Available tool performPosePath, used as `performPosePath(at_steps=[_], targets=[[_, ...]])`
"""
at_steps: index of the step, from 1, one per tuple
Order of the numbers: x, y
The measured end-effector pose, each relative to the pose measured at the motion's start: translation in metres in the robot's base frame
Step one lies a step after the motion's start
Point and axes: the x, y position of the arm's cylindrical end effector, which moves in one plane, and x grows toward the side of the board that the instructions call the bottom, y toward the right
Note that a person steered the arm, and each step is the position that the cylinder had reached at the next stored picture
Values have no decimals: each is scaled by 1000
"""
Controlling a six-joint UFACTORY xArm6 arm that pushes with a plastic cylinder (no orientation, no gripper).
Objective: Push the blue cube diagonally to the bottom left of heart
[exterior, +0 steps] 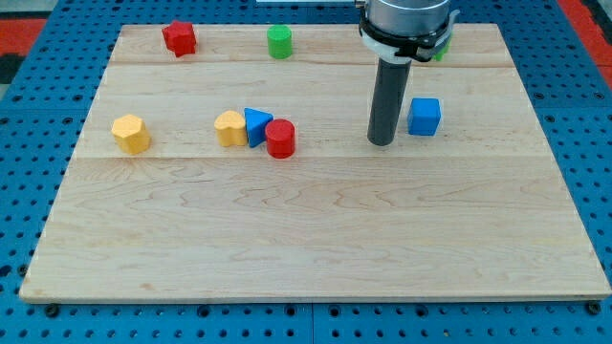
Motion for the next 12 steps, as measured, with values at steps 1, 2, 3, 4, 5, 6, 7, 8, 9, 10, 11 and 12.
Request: performPosePath(at_steps=[1, 2, 3, 4, 5, 6, 7, 8, 9, 10, 11, 12], targets=[[0, 0], [0, -10], [16, 18], [30, 122], [2, 140], [-25, 86], [-43, 1], [-64, -11], [-77, -95], [-77, -156], [-68, -125], [-51, -163]])
